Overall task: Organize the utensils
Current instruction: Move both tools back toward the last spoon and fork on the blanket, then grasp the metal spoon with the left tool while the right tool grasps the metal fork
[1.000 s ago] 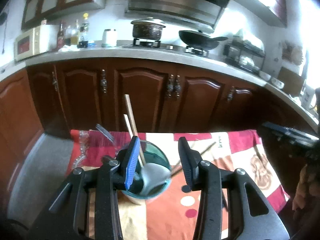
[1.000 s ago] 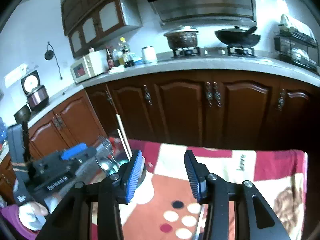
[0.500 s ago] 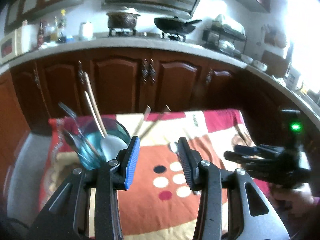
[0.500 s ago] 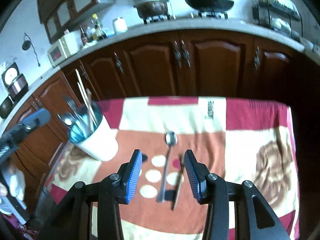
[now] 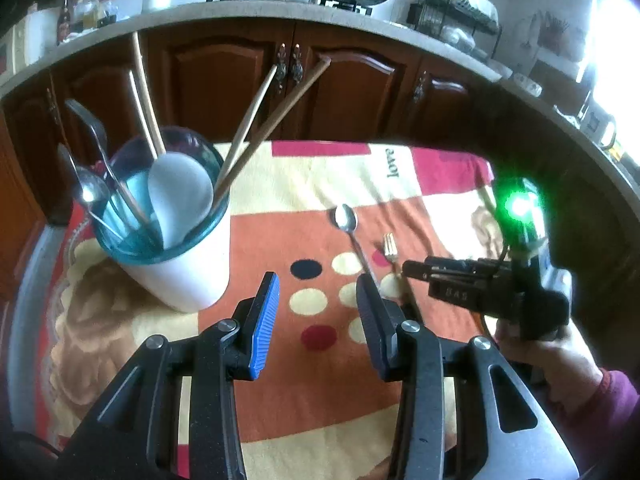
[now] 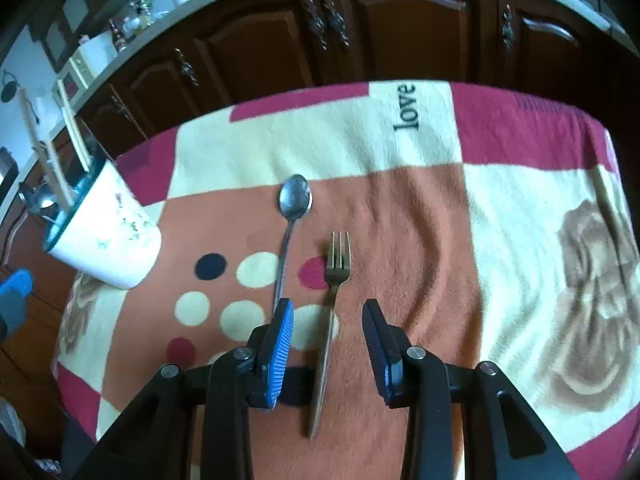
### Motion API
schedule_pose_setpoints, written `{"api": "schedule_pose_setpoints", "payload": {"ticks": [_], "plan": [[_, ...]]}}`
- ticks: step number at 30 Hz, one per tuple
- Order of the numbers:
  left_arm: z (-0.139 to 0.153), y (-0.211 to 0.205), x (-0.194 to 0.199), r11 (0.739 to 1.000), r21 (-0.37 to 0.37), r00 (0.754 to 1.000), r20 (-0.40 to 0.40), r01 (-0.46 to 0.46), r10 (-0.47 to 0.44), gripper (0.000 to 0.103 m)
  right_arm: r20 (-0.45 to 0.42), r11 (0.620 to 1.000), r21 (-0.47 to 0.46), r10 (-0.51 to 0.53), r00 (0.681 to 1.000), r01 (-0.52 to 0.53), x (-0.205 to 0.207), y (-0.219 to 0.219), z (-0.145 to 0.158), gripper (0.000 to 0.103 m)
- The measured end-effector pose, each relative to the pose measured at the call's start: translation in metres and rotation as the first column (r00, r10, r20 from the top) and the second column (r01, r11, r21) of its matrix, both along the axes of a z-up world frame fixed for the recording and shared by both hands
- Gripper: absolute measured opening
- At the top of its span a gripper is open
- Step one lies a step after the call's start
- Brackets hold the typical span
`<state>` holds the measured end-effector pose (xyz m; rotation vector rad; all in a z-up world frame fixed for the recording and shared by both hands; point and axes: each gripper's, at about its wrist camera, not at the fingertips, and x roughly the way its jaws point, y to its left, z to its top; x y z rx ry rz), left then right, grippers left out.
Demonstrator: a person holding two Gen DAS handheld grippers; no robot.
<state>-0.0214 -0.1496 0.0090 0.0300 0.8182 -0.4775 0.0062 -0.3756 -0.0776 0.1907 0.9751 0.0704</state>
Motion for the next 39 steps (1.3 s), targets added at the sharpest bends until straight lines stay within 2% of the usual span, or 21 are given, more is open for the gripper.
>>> {"api": "schedule_pose_setpoints", "payload": {"ticks": [7,16,24,26,31,39], "plan": [[-0.021,-0.001,0.007,1.0,0.017,0.999,-0.047,-0.019,0.02,0.039,-0.01,1.0,0.008,-0.021,1.0,0.021,-0.002,0.0,-0.009,0.035],[-0.03,-0.005,0.009,0.998,0.05,0.998,-0.054,-0.034,0.036,0.039,-0.021,1.0,-0.011,-0.017,1.0,0.017,-0.006,0.0,-0.014,0.035],[-0.037,-0.008,0.008,0.996,0.082,0.998,-0.048,-0.043,0.047,0.039,-0.039,0.997,-0.078,-0.009,0.999,0.006,-0.001,0.013,-0.025,0.035],[-0.039,-0.008,0.008,0.996,0.084,0.998,-0.053,-0.041,0.046,0.039,-0.036,0.995,-0.099,-0.01,0.999,0.007,0.001,0.016,-0.026,0.031],[-0.042,-0.007,0.008,0.996,0.078,0.996,-0.073,-0.041,0.047,0.039,-0.026,0.988,-0.151,-0.013,1.0,0.009,0.001,0.015,-0.027,0.01],[-0.052,-0.011,0.013,0.999,0.025,0.991,-0.128,-0.023,0.026,0.039,-0.045,0.995,-0.072,-0.072,0.996,0.069,-0.026,-0.014,-0.027,0.008]]}}
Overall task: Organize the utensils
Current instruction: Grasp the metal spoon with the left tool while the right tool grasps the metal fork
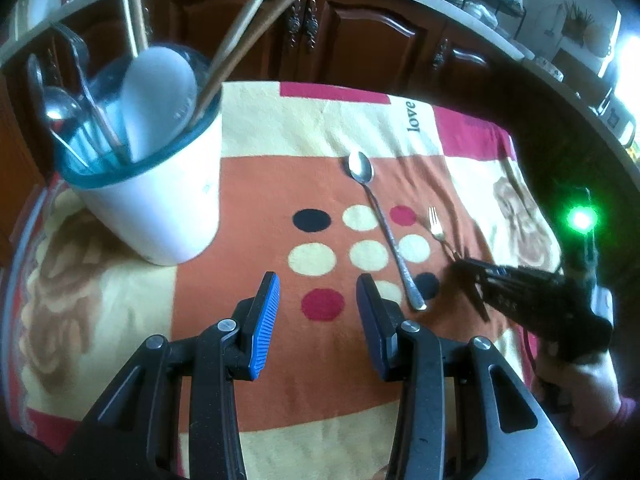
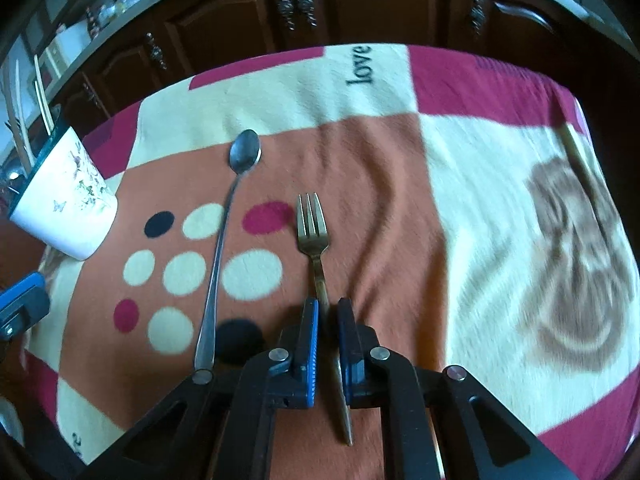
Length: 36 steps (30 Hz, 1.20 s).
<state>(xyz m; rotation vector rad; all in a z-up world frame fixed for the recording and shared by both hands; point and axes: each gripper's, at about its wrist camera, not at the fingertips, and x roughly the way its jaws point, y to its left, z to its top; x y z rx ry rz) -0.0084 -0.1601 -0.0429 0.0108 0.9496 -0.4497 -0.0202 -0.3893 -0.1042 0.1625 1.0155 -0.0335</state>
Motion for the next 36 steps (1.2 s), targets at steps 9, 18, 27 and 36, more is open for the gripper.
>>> {"api": "schedule_pose_setpoints", "payload": {"ticks": [9,18,27,36], "plan": [[-0.011,-0.032,0.02,0.998,-0.05,0.996,-0.08,0.039,-0.043,0.04,0.054,0.984,0.173,-0.046,0.998,0.036,-0.036,-0.021,0.006,0.037],[-0.026,-0.073,0.074,0.997,-0.068,0.993,-0.114,-0.022,0.014,0.049,0.073,0.973,0.22,-0.08,0.994,0.062,-0.037,-0.03,0.007,0.037],[-0.039,-0.115,0.122,0.999,0.027,0.997,-0.068,-0.041,0.042,0.049,0.12,0.963,0.263,-0.087,0.989,0.053,-0.042,-0.042,0.018,0.037],[-0.052,-0.126,0.152,0.999,0.034,0.996,-0.083,-0.04,0.042,0.029,0.141,0.966,0.256,-0.063,0.988,0.025,-0.043,-0.041,0.021,0.038]]}}
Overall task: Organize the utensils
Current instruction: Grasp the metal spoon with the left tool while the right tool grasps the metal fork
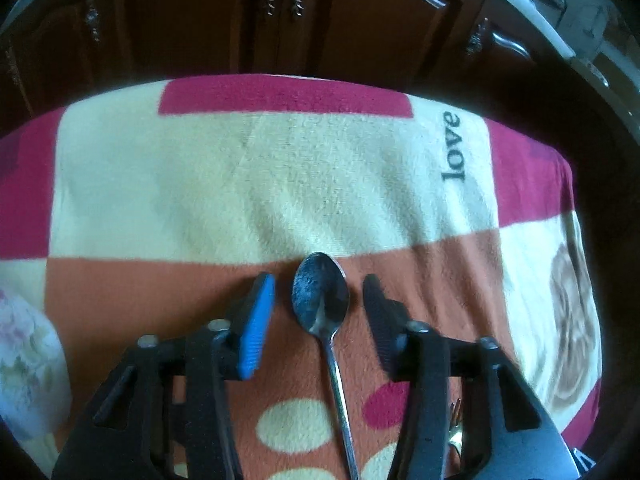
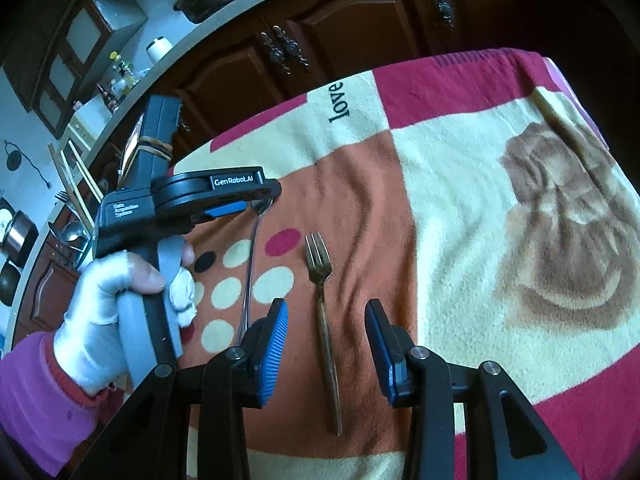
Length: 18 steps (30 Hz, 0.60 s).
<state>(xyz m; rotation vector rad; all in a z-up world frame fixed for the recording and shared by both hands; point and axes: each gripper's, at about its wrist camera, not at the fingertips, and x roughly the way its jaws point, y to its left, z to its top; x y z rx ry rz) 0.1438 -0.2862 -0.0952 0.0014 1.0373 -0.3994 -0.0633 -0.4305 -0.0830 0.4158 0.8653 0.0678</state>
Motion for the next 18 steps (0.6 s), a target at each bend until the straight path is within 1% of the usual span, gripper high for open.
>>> {"api": "schedule_pose_setpoints", "payload": {"ticks": [3,5,8,13,18], "plan": [[-0.001,0.004,0.0,0.999,-0.031,1.0,-0.009,0.025,-0.026,0.027,-0.002,1.0,-0.002,-0.002,1.0,0.002,0.002,-0.002,0.0,0.038],[-0.001,0.005,-0.005,0.998,-0.03,0.999,-0.007,0.054,-0.054,0.027,-0.008,1.0,-0.009,0.001,1.0,-0.001,0.003,-0.002,0.0,0.038],[-0.001,0.013,-0.021,0.995,-0.015,0.995,0.0,0.099,-0.099,0.027,-0.012,1.0,-0.01,0.002,1.0,-0.002,0.003,-0.001,0.0,0.038],[0.001,0.038,-0.061,0.988,0.003,0.988,-0.011,0.154,-0.153,0.027,-0.016,1.0,-0.018,0.022,1.0,-0.022,0.004,0.004,0.001,0.038],[0.004,0.06,-0.089,0.978,-0.033,0.975,-0.071,0.207,-0.209,0.027,-0.022,0.998,-0.033,0.058,0.998,-0.058,0.009,0.011,0.001,0.04]]}}
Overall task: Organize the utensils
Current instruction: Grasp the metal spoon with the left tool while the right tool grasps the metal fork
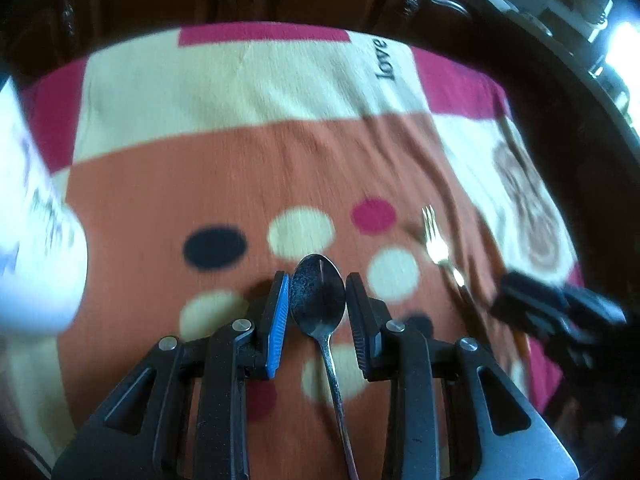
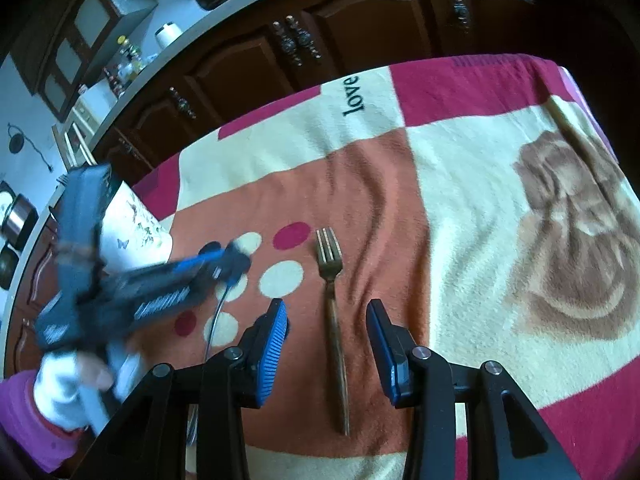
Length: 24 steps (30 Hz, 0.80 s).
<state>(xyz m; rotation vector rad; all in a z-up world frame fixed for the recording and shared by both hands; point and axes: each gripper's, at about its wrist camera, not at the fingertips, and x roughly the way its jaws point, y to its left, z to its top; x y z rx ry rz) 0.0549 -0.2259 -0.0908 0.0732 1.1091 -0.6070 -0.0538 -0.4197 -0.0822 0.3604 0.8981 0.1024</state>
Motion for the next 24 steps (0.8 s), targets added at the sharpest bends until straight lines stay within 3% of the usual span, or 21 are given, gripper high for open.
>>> {"api": "schedule_pose_setpoints", "payload": {"ticks": [6,13,18,24], "plan": [[0.011,0.015,-0.001,0.999,-0.031,0.999,0.024,0.043,-0.042,0.031,0.009,0.992,-0.027,0.124,0.992,-0.124,0.021,0.0,-0.003,0.039],[0.0,0.013,0.003,0.992,0.005,0.992,0.005,0.123,-0.123,0.031,0.003,0.967,-0.022,0.253,0.967,-0.253,0.053,-0.017,-0.014,0.039],[0.0,0.012,0.006,0.987,-0.009,0.987,0.013,0.159,-0.159,0.031,0.006,0.956,0.011,0.292,0.956,-0.292,0.07,-0.022,-0.019,0.039],[-0.003,0.007,0.004,0.979,0.009,0.978,0.038,0.205,-0.206,0.031,0.02,0.935,-0.015,0.356,0.934,-0.355,0.081,-0.01,-0.025,0.039]]}}
